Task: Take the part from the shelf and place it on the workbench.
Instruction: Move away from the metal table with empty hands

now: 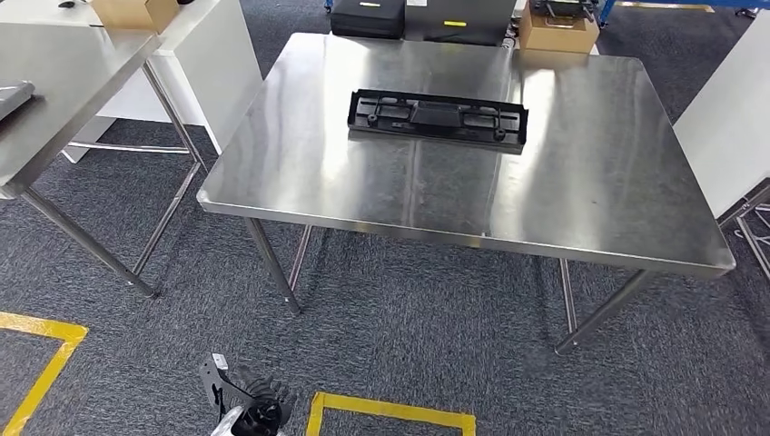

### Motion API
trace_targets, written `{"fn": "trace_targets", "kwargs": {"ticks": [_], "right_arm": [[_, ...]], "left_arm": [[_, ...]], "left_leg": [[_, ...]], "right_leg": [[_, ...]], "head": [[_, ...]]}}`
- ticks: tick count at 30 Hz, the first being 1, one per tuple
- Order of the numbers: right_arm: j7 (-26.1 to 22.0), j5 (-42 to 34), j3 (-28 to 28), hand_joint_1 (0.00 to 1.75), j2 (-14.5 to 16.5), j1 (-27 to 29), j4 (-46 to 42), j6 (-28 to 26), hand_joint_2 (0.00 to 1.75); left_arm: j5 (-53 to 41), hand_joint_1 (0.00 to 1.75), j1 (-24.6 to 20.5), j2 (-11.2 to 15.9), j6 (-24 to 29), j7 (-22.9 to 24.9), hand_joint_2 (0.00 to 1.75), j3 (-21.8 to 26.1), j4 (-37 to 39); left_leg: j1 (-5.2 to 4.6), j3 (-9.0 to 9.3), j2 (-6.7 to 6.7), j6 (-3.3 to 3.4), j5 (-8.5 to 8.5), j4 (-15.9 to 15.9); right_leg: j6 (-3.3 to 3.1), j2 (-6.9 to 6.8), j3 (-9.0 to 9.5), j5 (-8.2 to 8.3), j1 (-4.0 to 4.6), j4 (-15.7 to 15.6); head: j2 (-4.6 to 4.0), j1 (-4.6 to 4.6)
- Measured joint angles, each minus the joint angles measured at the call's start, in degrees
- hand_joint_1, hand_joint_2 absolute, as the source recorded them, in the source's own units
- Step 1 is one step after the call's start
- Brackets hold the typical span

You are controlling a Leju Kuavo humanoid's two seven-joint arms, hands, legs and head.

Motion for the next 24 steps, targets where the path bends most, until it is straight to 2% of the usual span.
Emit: {"fn": "trace_targets", "kwargs": {"ticks": [2,3,4,5,6,7,9,10,11,13,14,15,17,18,19,20,21,22,23,24], "right_arm": [[3.2,3.9,1.9,0.0,0.5,0.8,1.2,5.0,0.0],[4.4,5.9,3.0,0.0,0.8,1.2,1.7,7.8,0.0],[5.1,7.3,4.2,0.0,1.1,1.5,2.2,10.2,0.0],[5.5,8.2,5.4,0.0,1.5,1.8,2.6,12.4,0.0],[5.8,8.7,6.4,0.0,1.9,2.0,2.9,14.5,0.0],[6.1,9.1,7.2,0.0,2.3,2.1,3.2,16.1,0.0],[6.5,9.6,8.6,0.0,2.9,2.1,3.5,18.0,0.0],[6.6,9.7,9.2,0.0,3.1,2.0,3.6,18.5,0.0],[6.7,9.8,9.6,0.0,3.2,2.0,3.6,18.9,0.0],[6.8,9.8,10.3,0.0,3.2,1.9,3.7,19.7,0.0],[6.8,9.7,10.6,0.0,3.2,1.9,3.8,20.2,0.0],[6.8,9.7,10.8,0.0,3.1,2.0,3.9,20.8,0.0],[6.8,9.4,11.1,0.0,3.0,2.1,4.0,21.8,0.0],[6.8,9.2,11.2,0.0,3.0,2.1,4.0,22.1,0.0],[6.8,9.1,11.2,0.0,2.9,2.2,4.1,22.3,0.0],[6.9,8.9,11.2,0.0,2.8,2.3,4.1,22.5,0.0],[6.9,8.8,11.2,0.0,2.6,2.3,4.1,22.6,0.0],[6.9,8.8,11.2,0.0,2.5,2.3,4.1,22.7,0.0],[6.9,8.7,11.2,0.0,2.4,2.3,4.1,22.7,0.0],[6.9,8.7,11.2,0.0,2.3,2.3,4.1,22.7,0.0]], "left_arm": [[0.2,0.0,0.4,0.1,0.1,0.3,0.0,-0.5,-0.3],[0.3,0.0,0.5,0.2,0.1,0.4,0.0,-0.7,-0.3],[0.4,0.0,0.6,0.3,0.1,0.5,0.0,-1.0,-0.4],[0.5,0.0,0.7,0.3,0.1,0.5,0.0,-1.3,-0.4],[0.6,0.0,0.7,0.3,0.1,0.5,0.0,-1.6,-0.4],[0.7,0.0,0.7,0.4,0.1,0.5,0.0,-1.9,-0.4],[1.0,0.0,0.7,0.4,0.1,0.6,0.0,-2.4,-0.6],[1.1,0.0,0.6,0.4,0.1,0.6,0.0,-2.6,-0.7],[1.1,0.0,0.6,0.4,0.1,0.6,0.0,-2.9,-0.8],[1.2,0.0,0.6,0.4,0.2,0.6,0.0,-3.2,-0.9],[1.2,0.0,0.6,0.3,0.2,0.6,0.0,-3.4,-0.9],[1.3,0.0,0.7,0.3,0.3,0.6,0.0,-3.6,-1.0],[1.4,0.0,0.8,0.3,0.3,0.6,0.0,-4.0,-1.1],[1.5,0.0,0.9,0.3,0.4,0.6,0.0,-4.1,-1.1],[1.6,0.0,1.0,0.3,0.4,0.7,0.0,-4.3,-1.1],[1.6,0.0,1.1,0.3,0.4,0.7,0.0,-4.5,-1.1],[1.7,0.0,1.3,0.3,0.4,0.8,0.0,-4.7,-1.1],[1.7,0.0,1.4,0.3,0.4,1.0,0.0,-4.9,-1.1],[1.8,0.0,1.5,0.3,0.4,1.0,0.0,-5.1,-1.1],[1.9,0.0,1.5,0.3,0.4,1.1,0.0,-5.3,-1.1]], "left_leg": [[0.22,-1.7,-0.06,-0.68,-6.32,7.2],[0.31,-2.29,-0.06,-0.88,-8.18,10.7],[0.38,-2.3,-0.06,-0.97,-8.81,13.2],[0.42,-1.34,-0.06,-0.94,-8.14,13.7],[0.43,0.7,-0.07,-0.77,-6.7,11.9],[0.41,3.69,-0.12,-0.48,-5.32,8.3],[0.2,9.76,-0.23,0.19,-4.86,-0.2],[0.0,11.46,-0.29,0.52,-5.2,-2.9],[-0.24,12.05,-0.3,0.78,-5.51,-4.2],[-0.4,11.33,-0.13,1.53,-4.42,-4.9],[-0.3,10.77,-0.02,2.04,-3.68,-5.2],[-0.16,10.07,0.1,2.5,-2.83,-5.5],[-0.03,8.48,0.2,2.99,-1.39,-5.7],[-0.05,7.67,0.28,2.98,-0.7,-5.7],[-0.06,6.85,0.36,2.92,-0.01,-5.6],[-0.05,6.01,0.42,2.81,0.67,-5.6],[-0.03,5.26,0.46,2.64,1.31,-5.5],[0.02,4.56,0.48,2.43,1.87,-5.4],[0.02,3.93,0.49,2.15,2.34,-5.3],[-0.03,3.41,0.54,1.84,2.8,-5.2]], "right_leg": [[-0.66,-0.07,-1.37,1.36,0.16,0.1],[-0.67,-0.08,-2.15,2.02,0.24,0.2],[-0.62,-0.08,-3.02,2.63,0.31,0.3],[-0.53,-0.07,-3.84,3.2,0.36,0.4],[-0.4,-0.06,-4.6,3.7,0.39,0.6],[-0.23,-0.03,-5.2,4.19,0.42,0.7],[0.3,0.04,-6.02,5.13,0.56,0.7],[0.69,0.04,-6.16,5.59,0.57,0.7],[1.11,0.03,-6.27,6.06,0.54,0.5],[1.86,0.05,-6.52,6.77,0.5,0.3],[1.89,0.12,-7.08,6.07,0.54,0.9],[1.7,0.2,-7.94,4.36,0.6,2.5],[1.08,0.29,-10.26,-1.03,0.56,9.0],[1.11,0.3,-11.18,-3.13,0.51,12.9],[1.47,0.3,-11.51,-4.05,0.45,15.9],[2.08,0.29,-10.99,-3.78,0.4,17.3],[2.77,0.29,-9.34,-2.66,0.33,16.4],[3.32,0.28,-6.67,-1.31,0.22,13.2],[3.58,0.28,-3.44,-0.48,0.15,8.7],[3.45,0.34,-0.4,-0.3,0.3,3.9]], "head": [[0.0,-0.18],[0.0,-0.22],[0.0,-0.22],[0.0,-0.23],[0.0,-0.25],[0.0,-0.26],[0.0,-0.2],[0.0,-0.19],[0.0,-0.26],[0.0,-0.42],[0.0,-0.43],[0.0,-0.29],[0.0,-0.02],[0.0,0.12],[0.0,0.18],[0.0,0.22],[0.0,0.25],[0.0,0.25],[0.0,0.28],[0.0,0.29]]}}
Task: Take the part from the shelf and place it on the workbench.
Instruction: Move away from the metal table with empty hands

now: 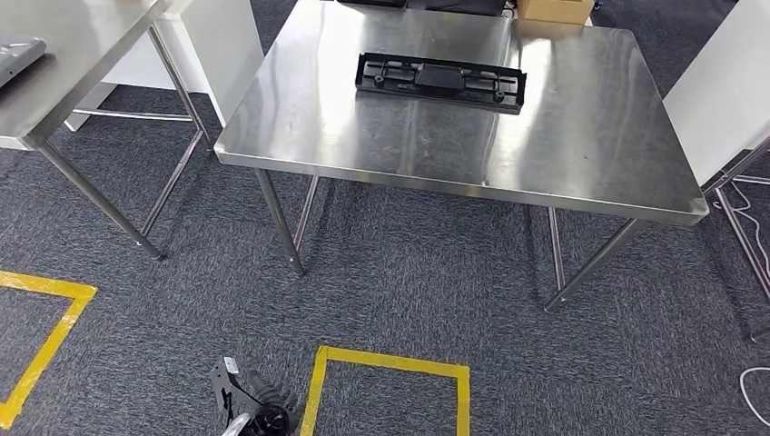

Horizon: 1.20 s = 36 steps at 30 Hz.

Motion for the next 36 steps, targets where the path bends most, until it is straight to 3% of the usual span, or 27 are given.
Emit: {"fn": "trace_targets", "kwargs": {"ticks": [2,3,4,5,7,9,10,11,12,15,17,20,22,24,25,26,27,29,30,32,34,35,36], "right_arm": [[0.0,0.0,0.0,0.0,-0.1,0.0,0.0,0.0,0.0],[0.0,-0.1,0.0,0.0,-0.2,0.0,0.0,0.1,0.0],[0.0,-0.1,0.0,0.0,-0.2,0.1,0.1,0.1,0.0],[0.0,-0.2,0.0,0.0,-0.2,0.2,0.1,0.1,0.0],[0.0,-0.3,0.0,0.0,-0.3,0.3,0.2,0.1,0.0],[0.0,-0.4,0.0,0.0,-0.4,0.3,0.2,0.1,0.0],[0.0,-0.5,0.0,0.0,-0.5,0.3,0.2,0.2,0.0],[0.0,-0.5,0.0,0.0,-0.6,0.3,0.2,0.2,0.0],[0.0,-0.5,0.0,0.0,-0.7,0.3,0.2,0.3,0.0],[0.0,-0.6,0.0,0.0,-0.8,0.3,0.2,0.7,0.0],[0.0,-0.7,0.0,0.0,-0.9,0.2,0.2,0.8,0.0],[0.1,-1.0,0.0,0.0,-1.1,0.2,0.2,0.9,0.0],[0.1,-1.1,0.0,0.0,-1.2,0.3,0.3,0.9,0.0],[0.1,-1.1,0.0,0.0,-1.3,0.3,0.3,0.9,0.0],[0.1,-1.2,0.0,0.0,-1.4,0.3,0.3,0.9,0.0],[0.0,-1.2,0.0,0.0,-1.5,0.3,0.3,0.9,0.0],[0.0,-1.2,0.0,0.0,-1.5,0.3,0.3,0.9,0.0],[0.0,-1.2,0.0,0.0,-1.6,0.2,0.3,0.9,0.0],[0.0,-1.2,0.0,0.0,-1.7,0.1,0.3,0.9,0.0],[0.0,-1.3,0.0,0.0,-1.7,0.0,0.3,0.9,0.0],[-0.1,-1.3,0.0,0.0,-1.7,0.0,0.3,0.9,0.0],[-0.1,-1.3,0.0,0.0,-1.7,0.0,0.3,0.9,0.0],[-0.1,-1.3,0.0,0.0,-1.7,0.0,0.4,0.9,0.0]], "left_arm": [[0.2,0.0,0.0,0.0,0.0,0.1,0.0,-0.5,0.0],[0.3,0.0,0.1,0.0,-0.1,0.2,0.0,-0.7,0.0],[0.3,0.0,0.2,0.0,-0.1,0.2,0.0,-0.9,0.0],[0.4,0.0,0.2,0.0,-0.1,0.2,0.0,-1.0,0.0],[0.4,0.0,0.3,0.0,-0.1,0.2,0.0,-1.2,0.0],[0.4,0.0,0.3,0.0,-0.1,0.2,0.0,-1.4,0.0],[0.4,0.0,0.3,0.0,-0.1,0.2,0.0,-1.5,0.0],[0.4,0.0,0.4,0.0,-0.1,0.2,0.0,-1.6,0.1],[0.4,0.0,0.4,0.0,-0.1,0.2,0.0,-1.7,0.1],[0.4,0.0,0.3,0.0,-0.2,0.2,0.0,-2.2,0.1],[0.4,0.0,0.2,-0.1,-0.2,0.2,0.0,-2.4,0.1],[0.6,0.0,0.2,-0.3,-0.2,0.2,0.0,-2.5,0.1],[0.9,0.0,0.1,-0.4,-0.4,0.2,0.0,-2.7,0.1],[1.0,0.0,0.1,-0.4,-0.7,0.2,0.0,-2.9,0.2],[1.0,0.0,0.2,-0.4,-0.7,0.2,0.0,-3.0,0.3],[1.0,0.0,0.2,-0.4,-0.7,0.2,0.0,-3.0,0.3],[1.1,0.0,0.2,-0.4,-0.8,0.2,0.0,-3.0,0.4],[1.1,0.0,0.2,-0.4,-0.8,0.2,0.0,-3.1,0.5],[1.1,0.0,0.2,-0.4,-0.8,0.2,0.0,-3.1,0.5],[1.1,0.0,0.2,-0.4,-0.8,0.2,0.0,-3.3,0.5],[1.1,0.0,0.2,-0.4,-0.9,0.2,0.0,-3.4,0.5],[1.1,0.0,0.2,-0.4,-0.9,0.2,0.0,-3.4,0.5],[1.1,0.0,0.3,-0.3,-0.9,0.2,0.0,-3.4,0.5]], "left_leg": [[-0.21,-0.71,0.11,-0.51,0.94,0.2],[-0.29,-0.88,0.13,-0.69,1.43,0.2],[-0.26,-1.12,0.08,-0.87,1.58,0.2],[-0.21,-1.51,-0.02,-1.13,0.86,0.7],[0.02,-3.13,-0.3,-1.84,-3.33,5.0],[0.29,-5.28,-0.45,-2.45,-8.57,13.1],[0.42,-5.82,-0.46,-2.62,-9.98,16.3],[0.54,-5.5,-0.45,-2.71,-10.29,17.8],[0.63,-4.09,-0.45,-2.69,-9.64,16.9],[0.69,3.43,-0.64,-2.09,-6.8,6.2],[0.42,5.51,-0.83,-1.71,-6.71,2.6],[0.3,4.96,-0.64,-0.83,-5.77,1.8],[0.44,3.94,-0.39,0.22,-4.47,1.3],[0.28,2.36,-0.27,0.72,-3.12,1.3],[0.21,1.44,-0.22,0.71,-2.42,1.3],[0.17,0.51,-0.16,0.67,-1.72,1.4],[0.16,-0.41,-0.12,0.57,-1.02,1.4],[0.18,-2.16,-0.12,0.18,0.43,1.6],[0.12,-2.89,-0.16,-0.11,1.13,1.7],[-0.06,-3.46,-0.18,-0.79,2.48,1.6],[-0.11,-3.41,-0.16,-1.31,3.78,1.2],[-0.04,-3.61,-0.24,-1.54,4.19,1.0],[0.07,-3.99,-0.35,-1.84,3.38,1.3]], "right_leg": [[-0.61,0.13,3.05,-0.53,0.41,-5.5],[-0.96,0.18,3.19,-0.54,0.59,-6.2],[-1.28,0.11,2.92,-0.26,0.26,-6.1],[-1.78,0.05,2.59,0.13,0.0,-6.1],[-2.92,-0.16,1.71,0.99,-0.5,-6.0],[-3.5,-0.35,0.5,1.62,-0.35,-5.5],[-3.54,-0.43,-0.11,1.85,-0.32,-5.1],[-3.47,-0.47,-0.74,2.02,-0.3,-4.7],[-3.38,-0.49,-1.31,2.15,-0.3,-4.3],[-3.0,-0.44,-2.53,2.39,-0.19,-3.1],[-2.27,-0.44,-3.06,2.86,-0.08,-2.8],[-1.01,-0.39,-3.79,3.07,0.09,-2.4],[-1.35,-0.26,-5.34,-0.12,0.25,0.9],[-1.97,-0.15,-7.68,-4.97,0.12,7.9],[-1.85,-0.13,-8.4,-6.41,0.09,11.1],[-1.43,-0.13,-8.4,-6.69,0.06,13.1],[-0.82,-0.13,-7.49,-5.85,0.05,13.2],[0.19,-0.13,-2.8,-2.91,-0.04,7.7],[0.22,-0.11,0.47,-2.48,-0.01,2.9],[-0.66,0.08,4.42,-3.04,0.35,-3.9],[-1.76,0.22,4.32,-3.0,0.7,-5.1],[-2.21,0.15,3.89,-2.46,0.41,-5.1],[-2.7,0.02,3.24,-1.72,0.17,-5.0]], "head": [[0.0,0.04],[0.0,0.03],[0.0,0.06],[0.0,0.01],[0.0,-0.14],[0.0,-0.29],[0.0,-0.31],[0.0,-0.31],[0.0,-0.31],[0.0,-0.29],[0.0,-0.27],[0.0,-0.25],[0.0,0.11],[0.0,0.47],[0.0,0.55],[0.0,0.58],[0.0,0.64],[0.0,0.68],[0.0,0.7],[0.0,0.52],[0.0,0.31],[0.0,0.3],[0.0,0.21]]}}
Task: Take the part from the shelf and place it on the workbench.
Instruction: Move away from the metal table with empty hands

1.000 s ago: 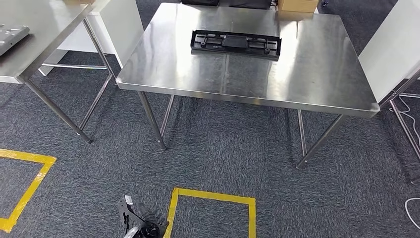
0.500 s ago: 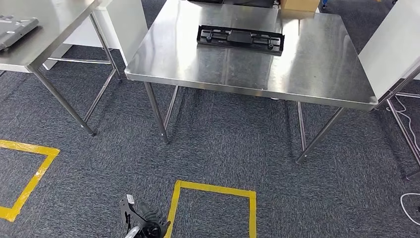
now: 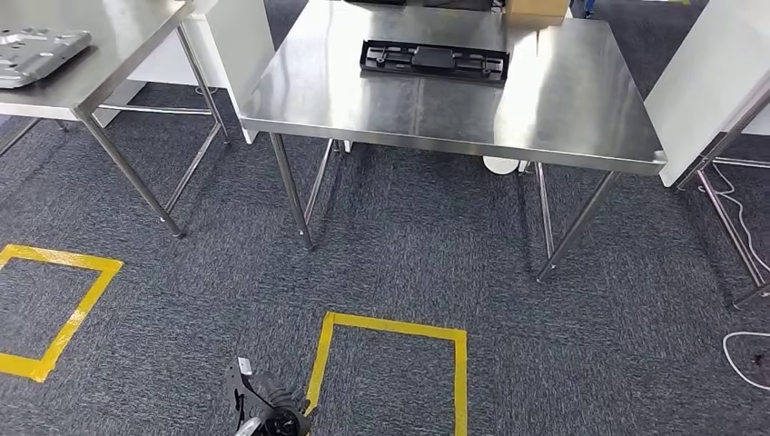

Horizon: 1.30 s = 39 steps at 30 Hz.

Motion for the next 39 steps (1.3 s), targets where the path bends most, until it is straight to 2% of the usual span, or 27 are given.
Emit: {"fn": "trace_targets", "kwargs": {"ticks": [1,2,4,5,7,9,11,12,14,15,16,18,19,20,22,23,24,26,27,28,29,30,31,34,35,37,39], "right_arm": [[0.0,0.0,0.0,0.0,0.0,0.0,0.0,0.0,0.0],[0.0,0.0,0.0,0.0,0.0,-0.1,0.1,0.0,0.0],[0.0,0.0,0.0,0.0,0.0,0.0,0.1,0.0,0.0],[0.0,0.1,0.0,0.0,0.1,0.0,0.1,0.0,0.0],[0.0,0.2,0.0,0.0,0.1,0.1,0.1,0.0,0.0],[0.0,0.4,0.0,0.0,0.1,0.2,0.1,0.1,0.0],[0.0,0.6,0.0,0.0,0.1,0.1,0.1,0.2,0.0],[0.0,0.7,0.0,0.0,0.1,0.1,0.1,0.3,0.0],[0.0,0.8,0.0,0.0,0.1,0.1,0.1,0.4,0.0],[0.0,0.9,0.0,0.0,0.0,0.2,0.1,0.5,0.0],[0.0,1.0,0.0,0.0,-0.1,0.3,0.1,0.7,0.0],[0.0,1.3,0.0,0.0,-0.1,0.4,0.2,1.0,0.0],[0.0,1.3,0.0,0.0,-0.1,0.4,0.2,1.0,0.0],[-0.1,1.3,0.0,0.0,-0.1,0.4,0.2,1.1,0.0],[-0.1,1.4,0.0,0.0,-0.2,0.4,0.2,1.1,0.0],[-0.1,1.5,0.1,0.0,-0.3,0.3,0.2,1.1,0.0],[-0.1,1.6,0.1,0.0,-0.4,0.3,0.2,1.1,0.0],[-0.3,2.0,0.2,0.0,-0.5,0.1,0.1,1.2,0.0],[-0.4,2.2,0.4,0.0,-0.6,0.0,0.1,1.3,0.0],[-0.4,2.5,0.5,0.0,-0.6,-0.1,0.1,1.4,0.0],[-0.5,2.8,0.7,0.0,-0.6,0.0,0.2,1.6,0.0],[-0.5,3.2,0.9,0.0,-0.6,0.1,0.2,1.9,0.0],[-0.5,3.5,1.2,0.0,-0.6,0.1,0.2,2.1,0.0],[-0.6,4.6,2.0,0.0,-0.7,0.3,0.3,2.7,0.0],[-0.7,5.0,2.3,0.0,-0.7,0.3,0.3,3.0,0.0],[-0.7,5.5,2.9,0.0,-0.8,0.3,0.3,3.3,0.0],[-0.8,5.8,3.3,0.0,-0.8,0.3,0.3,3.5,0.0]], "left_arm": [[0.0,0.0,0.1,0.0,0.0,0.0,0.0,0.0,0.0],[0.0,0.0,0.1,0.0,0.0,0.0,0.0,0.0,0.1],[0.1,0.0,0.2,0.0,0.1,0.0,0.0,0.0,0.1],[0.1,0.0,0.2,0.0,0.1,-0.1,0.0,0.0,0.1],[0.3,0.0,0.2,0.0,0.2,-0.1,0.0,0.0,0.1],[0.4,0.0,0.1,0.0,0.2,-0.2,0.0,0.0,0.1],[0.4,0.0,-0.2,-0.1,0.3,-0.3,0.0,-0.1,0.1],[0.5,0.0,-0.4,-0.1,0.4,-0.3,0.0,-0.2,0.1],[0.7,0.0,-0.4,-0.1,0.7,-0.5,0.0,-0.4,0.1],[0.8,0.0,-0.3,-0.1,0.9,-0.7,0.0,-0.4,0.1],[1.0,0.0,-0.3,-0.2,1.0,-0.8,0.0,-0.4,0.1],[1.1,0.0,-0.3,-0.3,1.3,-1.0,0.0,-0.4,0.2],[1.1,0.0,-0.3,-0.4,1.3,-1.1,0.0,-0.4,0.2],[1.2,0.0,-0.3,-0.4,1.4,-1.1,0.0,-0.4,0.2],[1.3,0.0,-0.3,-0.5,1.6,-1.2,0.0,-0.4,0.3],[1.3,0.0,-0.3,-0.5,1.7,-1.2,0.0,-0.4,0.3],[1.4,0.0,-0.4,-0.6,1.8,-1.3,0.0,-0.4,0.3],[1.7,0.0,-0.5,-0.9,2.1,-1.6,0.0,-0.4,0.3],[1.9,0.0,-0.6,-1.0,2.4,-1.8,0.0,-0.4,0.3],[2.1,0.0,-0.7,-1.2,2.6,-1.9,0.0,-0.4,0.3],[2.2,0.0,-0.8,-1.3,2.9,-2.0,0.0,-0.4,0.3],[2.4,0.0,-0.8,-1.3,3.3,-2.2,0.0,-0.4,0.4],[2.5,0.0,-0.8,-1.4,3.6,-2.3,0.0,-0.4,0.4],[2.9,0.0,-0.8,-1.5,4.5,-2.6,0.0,-0.4,0.4],[3.0,0.0,-0.8,-1.5,4.7,-2.7,0.0,-0.4,0.4],[3.2,0.0,-0.8,-1.6,5.2,-2.9,0.0,-0.4,0.4],[3.3,0.0,-1.0,-1.8,5.3,-2.7,0.0,-0.4,0.4]], "left_leg": [[0.11,-0.59,-0.1,-0.35,-2.24,1.3],[0.23,-1.35,-0.17,-0.7,-5.73,3.9],[0.32,-2.64,-0.18,-1.21,-12.51,11.9],[0.34,-2.75,-0.18,-1.29,-13.58,15.6],[0.41,-0.5,-0.18,-1.16,-11.54,17.7],[0.53,5.99,-0.28,-0.83,-10.04,11.6],[0.44,12.47,-0.52,-0.44,-11.94,2.9],[0.26,13.99,-0.62,-0.17,-12.86,0.4],[-0.08,13.39,-0.44,0.8,-12.55,-0.9],[-0.19,12.61,-0.29,1.47,-11.84,-0.9],[-0.26,11.71,-0.12,2.12,-10.99,-1.0],[-0.45,9.67,0.04,2.91,-9.21,-1.0],[-0.58,8.52,0.14,3.05,-8.28,-1.0],[-0.7,7.42,0.23,3.05,-7.37,-0.9],[-0.88,5.26,0.36,2.95,-5.6,-0.7],[-0.94,4.26,0.37,2.85,-4.74,-0.6],[-0.99,3.36,0.36,2.72,-3.92,-0.5],[-1.18,2.31,0.36,2.3,-2.43,-0.4],[-1.23,2.13,0.42,2.02,-1.73,-0.5],[-1.25,2.02,0.48,1.7,-1.0,-0.7],[-1.17,1.81,0.49,1.37,-0.45,-0.9],[-1.05,1.4,0.33,0.98,-0.98,-0.6],[-0.88,0.78,0.14,0.53,-2.81,0.5],[-0.08,-1.7,-0.29,-0.96,-12.35,10.5],[0.24,-2.12,-0.32,-1.38,-13.84,14.2],[0.94,-0.78,-0.3,-2.03,-12.62,17.4],[1.58,4.5,-0.32,-2.51,-10.19,12.6]], "right_leg": [[-0.49,-0.12,-0.85,0.86,-0.28,0.0],[-0.81,-0.23,-1.78,1.79,-0.47,0.0],[-1.12,-0.34,-3.74,3.53,-0.41,0.1],[-1.06,-0.38,-4.78,4.39,-0.4,0.2],[-0.78,-0.46,-7.06,5.94,-0.4,0.6],[-0.31,-0.43,-8.88,7.15,-0.35,1.1],[0.37,-0.39,-9.81,8.18,-0.11,1.6],[0.77,-0.4,-10.08,8.79,0.02,1.6],[1.63,-0.4,-10.69,9.81,0.05,1.6],[1.75,-0.34,-11.26,9.18,-0.04,2.1],[1.64,-0.27,-12.1,7.4,-0.13,3.6],[1.09,-0.18,-14.41,1.47,-0.31,10.0],[1.13,-0.17,-15.33,-0.91,-0.33,14.1],[1.47,-0.15,-15.71,-2.01,-0.3,17.5],[2.58,-0.14,-13.71,-0.43,-0.16,19.6],[2.9,-0.13,-11.08,0.93,-0.02,17.5],[2.79,-0.12,-7.44,1.55,0.12,13.5],[1.65,-0.07,-0.21,0.2,0.67,3.6],[0.97,-0.03,1.75,-0.72,0.93,0.3],[0.44,0.01,2.4,-1.06,1.17,-1.5],[-0.02,-0.01,1.95,-0.63,0.82,-1.6],[-0.52,-0.12,1.34,0.13,0.54,-1.7],[-1.06,-0.26,0.61,1.0,0.21,-1.7],[-1.84,-0.53,-2.07,3.63,-0.06,-1.6],[-1.72,-0.55,-3.05,4.48,-0.08,-1.5],[-1.25,-0.59,-5.27,5.99,-0.26,-1.0],[-0.54,-0.59,-7.54,6.99,-0.54,0.2]], "head": [[0.0,-0.08],[0.0,-0.19],[0.0,-0.28],[0.0,-0.35],[0.0,-0.39],[0.0,-0.42],[0.0,-0.39],[0.0,-0.37],[0.0,-0.36],[0.0,-0.41],[0.0,-0.28],[0.0,0.02],[0.0,0.21],[0.0,0.21],[0.0,0.2],[0.0,0.19],[0.0,0.18],[0.0,0.14],[0.0,0.05],[0.0,0.0],[0.0,-0.1],[0.0,-0.13],[0.0,-0.2],[0.0,-0.53],[0.0,-0.58],[0.0,-0.59],[0.0,-0.61]]}}
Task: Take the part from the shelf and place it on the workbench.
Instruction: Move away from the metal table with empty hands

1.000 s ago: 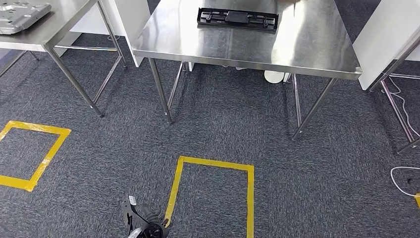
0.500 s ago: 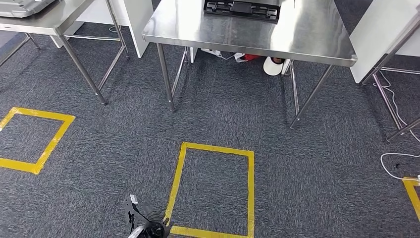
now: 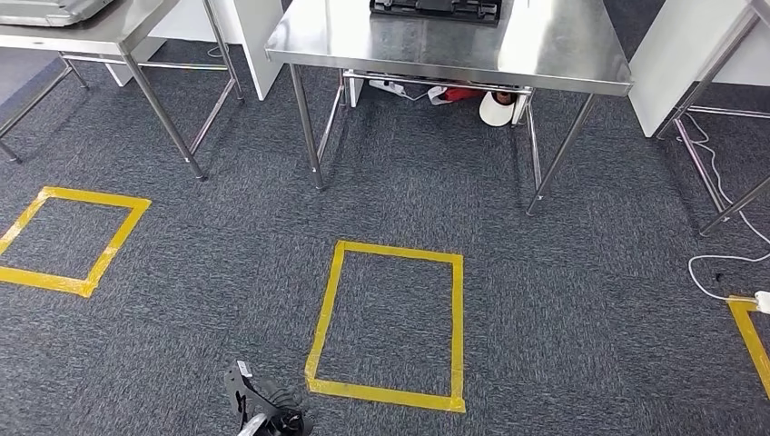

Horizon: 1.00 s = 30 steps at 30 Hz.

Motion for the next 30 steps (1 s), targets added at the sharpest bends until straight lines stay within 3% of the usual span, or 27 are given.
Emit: {"fn": "trace_targets", "kwargs": {"ticks": [2,3,4,6,7,9,11,12,13,14,15,16,17,18,19,21,22,24,26,27,30], "right_arm": [[0.0,0.3,0.4,0.0,-0.1,0.0,0.0,0.2,0.0],[0.0,0.4,0.6,0.0,-0.1,-0.1,0.0,0.3,0.0],[0.0,0.6,0.9,0.0,-0.2,-0.1,0.0,0.4,0.0],[0.0,0.8,1.2,0.0,-0.2,0.1,0.0,0.6,0.0],[0.0,0.9,1.3,0.0,-0.2,0.2,0.0,0.7,0.0],[0.0,1.1,1.5,0.0,-0.2,0.4,0.0,0.8,0.0],[-0.1,1.2,1.7,0.0,-0.2,0.4,0.0,0.8,0.0],[-0.2,1.2,1.8,0.0,-0.3,0.4,0.0,0.8,0.0],[-0.2,1.2,2.0,0.0,-0.4,0.4,0.0,0.9,0.0],[-0.2,1.2,2.1,0.0,-0.4,0.4,0.0,0.9,0.0],[-0.2,1.2,2.2,0.0,-0.5,0.4,0.0,0.8,0.0],[-0.2,1.2,2.3,0.0,-0.5,0.4,0.0,0.8,0.0],[-0.2,1.2,2.3,0.0,-0.6,0.3,0.0,0.8,0.0],[-0.2,1.1,2.4,0.0,-0.6,0.3,0.0,0.8,0.0],[-0.2,1.1,2.4,0.0,-0.6,0.2,0.0,0.8,0.0],[-0.3,1.0,2.4,0.0,-0.5,0.3,0.0,0.7,0.0],[-0.4,1.0,2.4,0.0,-0.5,0.3,0.0,0.5,0.0],[-0.6,1.2,2.5,0.0,-0.4,0.4,0.0,0.0,0.0],[-0.7,1.5,2.6,0.0,-0.4,0.4,0.0,-0.4,0.0],[-0.7,1.5,2.6,0.0,-0.4,0.4,0.0,-0.5,0.0],[-0.7,1.5,2.6,0.0,-0.3,0.5,0.0,-0.5,0.0]], "left_arm": [[0.2,0.0,-0.5,-0.1,-0.5,1.0,0.0,-0.4,0.0],[0.3,0.0,-0.9,-0.1,-0.8,1.5,0.0,-0.7,0.1],[0.6,0.0,-1.2,-0.1,-1.1,1.8,0.0,-0.9,0.3],[0.9,0.0,-1.5,-0.1,-1.4,2.1,0.0,-1.2,0.6],[0.9,0.0,-1.7,-0.1,-1.4,2.1,0.0,-1.3,0.8],[1.0,0.0,-2.0,-0.1,-1.5,2.2,0.0,-1.5,1.0],[1.2,0.0,-2.1,-0.1,-1.6,2.3,0.0,-1.8,1.3],[1.3,0.0,-2.2,-0.1,-1.6,2.2,0.0,-1.8,1.4],[1.3,0.0,-2.2,-0.1,-1.6,2.2,0.0,-1.9,1.6],[1.5,0.0,-2.3,-0.1,-1.5,2.1,0.0,-1.9,1.7],[1.6,0.0,-2.3,-0.1,-1.5,1.9,0.0,-2.0,1.8],[1.7,0.0,-2.4,-0.1,-1.4,1.8,0.0,-2.2,1.9],[1.9,0.0,-2.4,-0.1,-1.3,1.7,0.0,-2.3,1.9],[1.9,0.0,-2.5,-0.1,-1.3,1.6,0.0,-2.5,1.9],[1.9,0.0,-2.6,-0.1,-1.3,1.6,0.0,-2.6,1.9],[2.0,0.0,-2.7,-0.1,-1.3,1.5,0.0,-2.8,2.0],[2.1,0.0,-2.7,-0.1,-1.1,1.4,0.0,-2.8,2.0],[2.2,0.0,-2.8,0.0,-0.6,1.1,0.0,-2.8,2.2],[2.2,0.0,-2.8,0.0,-0.1,0.7,0.0,-2.9,2.3],[2.2,0.0,-2.8,0.0,0.0,0.5,0.0,-2.9,2.3],[2.2,0.0,-2.8,0.0,0.1,0.5,0.0,-2.9,2.3]], "left_leg": [[0.19,6.35,-0.17,-0.04,-1.15,-8.2],[0.08,7.98,-0.27,0.27,-2.13,-10.9],[-0.25,8.4,-0.34,0.81,-2.61,-12.1],[-0.72,7.12,-0.11,2.4,-1.54,-12.4],[-0.84,6.33,0.05,3.23,-0.66,-12.5],[-0.81,4.3,0.3,4.29,1.26,-12.8],[-0.94,2.19,0.41,4.46,2.99,-12.7],[-1.01,1.18,0.5,4.4,3.78,-12.7],[-1.06,0.17,0.56,4.29,4.58,-12.7],[-1.08,-0.76,0.6,4.13,5.35,-12.6],[-1.08,-1.65,0.6,3.9,6.09,-12.6],[-1.18,-2.34,0.59,3.62,6.77,-12.5],[-1.3,-2.78,0.61,3.3,7.36,-12.4],[-1.42,-3.0,0.64,2.97,7.92,-12.4],[-1.51,-3.08,0.68,2.63,8.41,-12.5],[-1.28,-3.22,0.69,1.93,8.98,-12.7],[-1.08,-3.56,0.63,1.59,8.16,-12.0],[-0.78,-5.45,0.4,0.99,3.75,-7.1],[-0.75,-7.78,0.19,0.59,-0.66,-0.4],[-0.75,-8.45,0.11,0.49,-1.6,1.5],[-0.75,-8.8,0.1,0.44,-2.0,2.5]], "right_leg": [[0.8,0.03,-1.72,0.67,0.04,1.4],[1.27,0.04,-2.19,1.07,0.17,1.9],[1.83,0.04,-2.55,1.61,0.26,1.9],[2.75,0.11,-3.25,2.38,0.18,1.8],[2.77,0.17,-4.0,1.41,0.06,2.6],[2.22,0.28,-6.2,-3.62,-0.25,7.7],[2.28,0.38,-7.91,-8.34,-0.21,15.3],[2.74,0.42,-7.88,-8.84,-0.18,18.1],[3.39,0.45,-7.08,-7.95,-0.15,19.4],[3.98,0.46,-5.34,-6.38,-0.15,18.7],[4.29,0.46,-2.54,-5.04,-0.15,15.9],[4.17,0.46,1.16,-4.84,-0.05,11.5],[3.63,0.49,4.58,-5.74,0.2,6.6],[2.96,0.51,7.02,-6.93,0.44,2.6],[2.28,0.54,8.26,-7.91,0.72,0.2],[1.03,0.5,7.94,-7.72,0.57,-0.6],[0.32,0.37,7.73,-7.27,0.39,-0.6],[-0.83,-0.02,7.11,-6.3,0.11,-0.6],[-1.29,-0.34,6.4,-5.68,0.26,-0.6],[-1.33,-0.41,6.21,-5.52,0.3,-0.6],[-1.32,-0.48,6.11,-5.46,0.32,-0.6]], "head": [[0.0,-0.05],[0.0,-0.01],[0.0,0.04],[0.0,0.03],[0.0,0.03],[0.0,0.29],[0.0,0.68],[0.0,0.72],[0.0,0.75],[0.0,0.75],[0.0,0.78],[0.0,0.79],[0.0,0.75],[0.0,0.65],[0.0,0.51],[0.0,0.29],[0.0,0.26],[0.0,0.15],[0.0,0.05],[0.0,0.06],[0.0,0.04]]}}
